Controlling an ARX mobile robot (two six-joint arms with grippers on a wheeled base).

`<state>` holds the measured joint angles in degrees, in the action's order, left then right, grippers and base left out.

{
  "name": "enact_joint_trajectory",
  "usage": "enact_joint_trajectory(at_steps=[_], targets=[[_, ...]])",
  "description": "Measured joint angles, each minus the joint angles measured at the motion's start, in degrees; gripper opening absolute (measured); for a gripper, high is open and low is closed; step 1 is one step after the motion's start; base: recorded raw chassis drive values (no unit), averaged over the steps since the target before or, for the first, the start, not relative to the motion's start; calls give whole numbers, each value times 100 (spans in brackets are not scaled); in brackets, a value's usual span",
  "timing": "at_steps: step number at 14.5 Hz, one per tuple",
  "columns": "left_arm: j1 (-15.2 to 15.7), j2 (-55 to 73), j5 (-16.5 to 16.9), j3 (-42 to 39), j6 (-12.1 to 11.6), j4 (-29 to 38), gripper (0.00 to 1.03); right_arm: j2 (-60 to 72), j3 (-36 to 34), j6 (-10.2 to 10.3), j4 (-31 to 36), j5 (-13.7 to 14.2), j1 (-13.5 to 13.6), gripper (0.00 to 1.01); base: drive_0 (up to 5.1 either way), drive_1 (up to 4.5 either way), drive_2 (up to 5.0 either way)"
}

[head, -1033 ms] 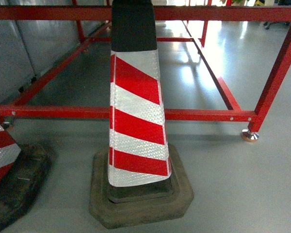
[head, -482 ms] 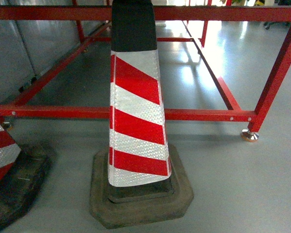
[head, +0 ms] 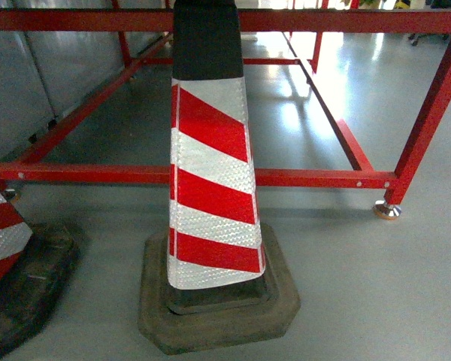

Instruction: Pick blue part to blue bin on bottom shelf

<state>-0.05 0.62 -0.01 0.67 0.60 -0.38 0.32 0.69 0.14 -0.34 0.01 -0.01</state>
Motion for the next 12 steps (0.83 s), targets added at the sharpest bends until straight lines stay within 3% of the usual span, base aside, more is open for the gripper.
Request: enact_joint_trajectory(at_steps=[12], targets=[[0,0,-11,0,-4,15,98,0,0,-4,7,-7,0,98,0,0,0]])
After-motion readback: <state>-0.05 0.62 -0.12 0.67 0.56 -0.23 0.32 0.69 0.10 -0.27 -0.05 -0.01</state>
